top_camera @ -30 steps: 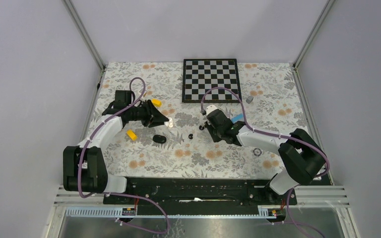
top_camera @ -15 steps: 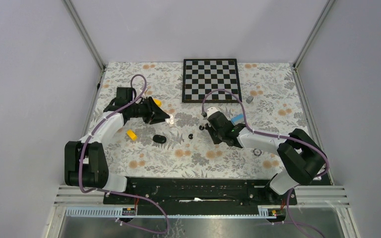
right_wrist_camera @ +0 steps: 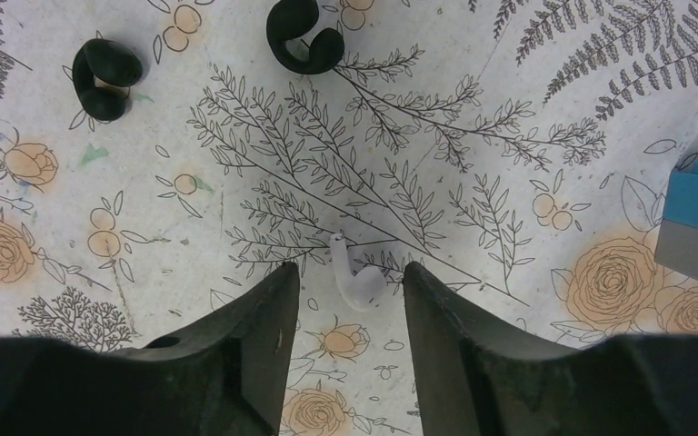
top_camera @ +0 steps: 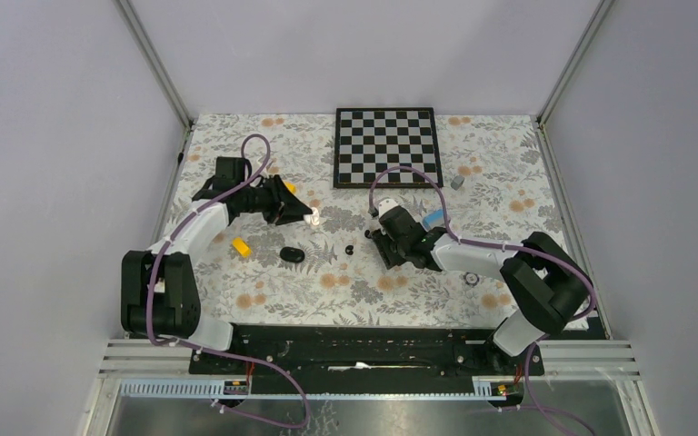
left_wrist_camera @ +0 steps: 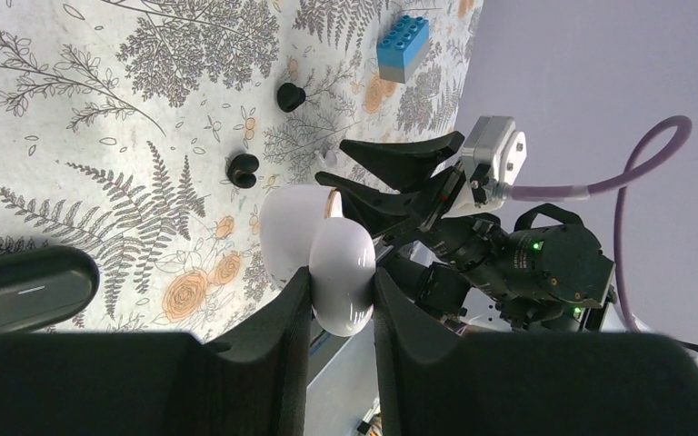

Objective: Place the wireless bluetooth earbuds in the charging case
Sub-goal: Place the earbud at the center of the board.

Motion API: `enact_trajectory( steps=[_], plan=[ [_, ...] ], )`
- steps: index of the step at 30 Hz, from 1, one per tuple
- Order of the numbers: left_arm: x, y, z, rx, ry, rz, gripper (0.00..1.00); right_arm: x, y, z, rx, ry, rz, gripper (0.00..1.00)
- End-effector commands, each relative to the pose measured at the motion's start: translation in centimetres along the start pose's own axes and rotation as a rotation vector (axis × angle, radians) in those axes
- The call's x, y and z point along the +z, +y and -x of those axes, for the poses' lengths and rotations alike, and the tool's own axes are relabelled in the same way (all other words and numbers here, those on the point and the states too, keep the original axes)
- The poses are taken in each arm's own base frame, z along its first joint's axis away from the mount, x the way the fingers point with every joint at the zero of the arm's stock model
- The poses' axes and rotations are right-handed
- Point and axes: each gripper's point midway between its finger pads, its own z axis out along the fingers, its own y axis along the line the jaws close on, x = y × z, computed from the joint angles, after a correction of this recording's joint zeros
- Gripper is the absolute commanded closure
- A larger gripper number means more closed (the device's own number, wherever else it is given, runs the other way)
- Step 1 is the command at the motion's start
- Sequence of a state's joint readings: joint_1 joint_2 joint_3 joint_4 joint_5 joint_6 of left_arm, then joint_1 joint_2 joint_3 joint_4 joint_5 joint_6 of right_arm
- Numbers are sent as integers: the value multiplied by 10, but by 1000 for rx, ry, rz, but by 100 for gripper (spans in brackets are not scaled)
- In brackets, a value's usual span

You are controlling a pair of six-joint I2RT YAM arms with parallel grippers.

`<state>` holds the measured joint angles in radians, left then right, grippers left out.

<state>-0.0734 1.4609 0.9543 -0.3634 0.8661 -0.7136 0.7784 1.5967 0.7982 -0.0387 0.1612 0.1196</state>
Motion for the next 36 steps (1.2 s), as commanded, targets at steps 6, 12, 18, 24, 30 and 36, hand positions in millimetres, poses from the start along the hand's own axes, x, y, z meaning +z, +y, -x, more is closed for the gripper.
enact_trajectory(
  steps=[6, 12, 18, 24, 30, 36],
  plan=[
    [-4, -26, 20, 68, -58, -38, 100, -12, 2, 25, 49, -76, 8, 26],
    [-6, -26, 19, 76, -64, -40, 100, -22, 11, 26, 78, -76, 61, 23],
    [-3, -26, 16, 71, -46, -49, 100, -15, 1, 10, 65, -35, 7, 25],
    [-3, -28, 15, 75, -44, -53, 100, -13, -15, 1, 74, 10, -79, 25],
    [-3, -28, 14, 77, -44, -51, 100, -21, -25, -2, 90, 55, -117, 25],
    [-3, -29, 14, 83, -43, -54, 100, -29, -46, -5, 174, 65, -232, 26]
  ],
)
